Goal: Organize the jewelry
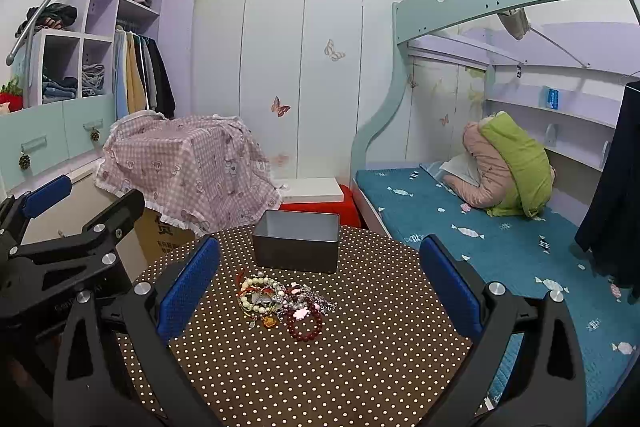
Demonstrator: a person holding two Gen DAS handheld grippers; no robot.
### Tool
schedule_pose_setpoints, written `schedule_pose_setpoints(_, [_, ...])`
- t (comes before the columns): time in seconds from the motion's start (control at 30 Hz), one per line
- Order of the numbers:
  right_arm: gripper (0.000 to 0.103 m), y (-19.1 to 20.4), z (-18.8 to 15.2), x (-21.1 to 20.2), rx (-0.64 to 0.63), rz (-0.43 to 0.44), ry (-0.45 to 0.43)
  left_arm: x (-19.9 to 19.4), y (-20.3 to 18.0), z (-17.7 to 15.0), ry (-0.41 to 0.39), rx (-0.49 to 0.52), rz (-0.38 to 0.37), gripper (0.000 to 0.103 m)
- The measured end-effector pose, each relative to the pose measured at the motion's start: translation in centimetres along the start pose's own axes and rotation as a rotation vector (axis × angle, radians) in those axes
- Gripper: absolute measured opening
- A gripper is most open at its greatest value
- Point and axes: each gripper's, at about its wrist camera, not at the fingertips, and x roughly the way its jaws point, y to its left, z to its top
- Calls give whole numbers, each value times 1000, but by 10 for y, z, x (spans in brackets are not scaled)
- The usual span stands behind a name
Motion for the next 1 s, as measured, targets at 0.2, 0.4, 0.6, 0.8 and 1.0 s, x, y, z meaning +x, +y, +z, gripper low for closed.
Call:
schedule_pose_setpoints(0.2, [96, -4, -1, 2, 6, -1, -5, 4, -2, -1, -2, -7, -10, 98])
schedule_pose_setpoints(0.4, [96, -5, -1, 6, 10, 0, 4, 11, -3, -3, 2, -3, -15, 98])
schedule_pose_setpoints(0.6, [96, -9, -4, 13, 14, 0, 17, 18, -7, -7, 13, 10, -9, 98])
schedule_pose_setpoints(0.8, [96, -11, -9, 19, 6, -16, 11, 28, -10, -13, 19, 20, -22, 98])
schedule_pose_setpoints(1.0, [96, -20, -17, 38, 32, 9, 63, 56, -16, -25, 103, 29, -28, 98])
